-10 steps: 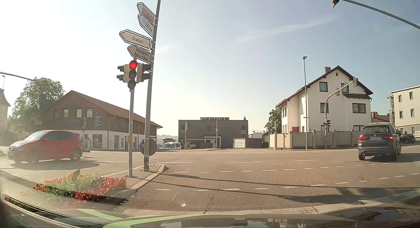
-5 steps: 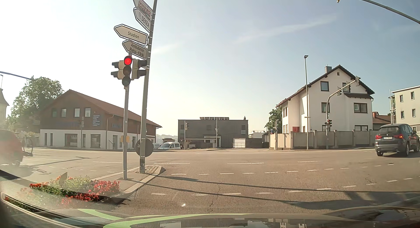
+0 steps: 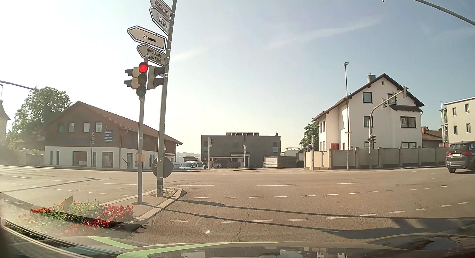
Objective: Follow the waypoints while adhering to traffic rules and regulations
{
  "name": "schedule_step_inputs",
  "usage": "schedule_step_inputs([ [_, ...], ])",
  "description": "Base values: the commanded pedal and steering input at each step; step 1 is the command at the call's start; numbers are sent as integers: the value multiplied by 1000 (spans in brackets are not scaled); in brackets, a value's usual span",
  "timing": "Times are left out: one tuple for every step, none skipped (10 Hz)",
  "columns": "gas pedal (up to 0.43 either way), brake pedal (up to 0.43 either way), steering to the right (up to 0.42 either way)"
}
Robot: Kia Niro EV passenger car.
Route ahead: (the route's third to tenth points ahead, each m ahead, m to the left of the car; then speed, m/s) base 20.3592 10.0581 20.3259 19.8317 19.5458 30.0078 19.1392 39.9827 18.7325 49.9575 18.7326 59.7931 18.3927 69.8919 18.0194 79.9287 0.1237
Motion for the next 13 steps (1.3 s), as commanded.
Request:
schedule_step_inputs([
  [0,274,8],
  [0,280,7],
  [0,287,7],
  [0,293,7],
  [0,287,7],
  [0,287,7],
  [0,287,7],
  [0,293,7],
  [0,287,7],
  [0,293,7],
  [0,287,7],
  [0,293,7],
  [0,287,7],
])
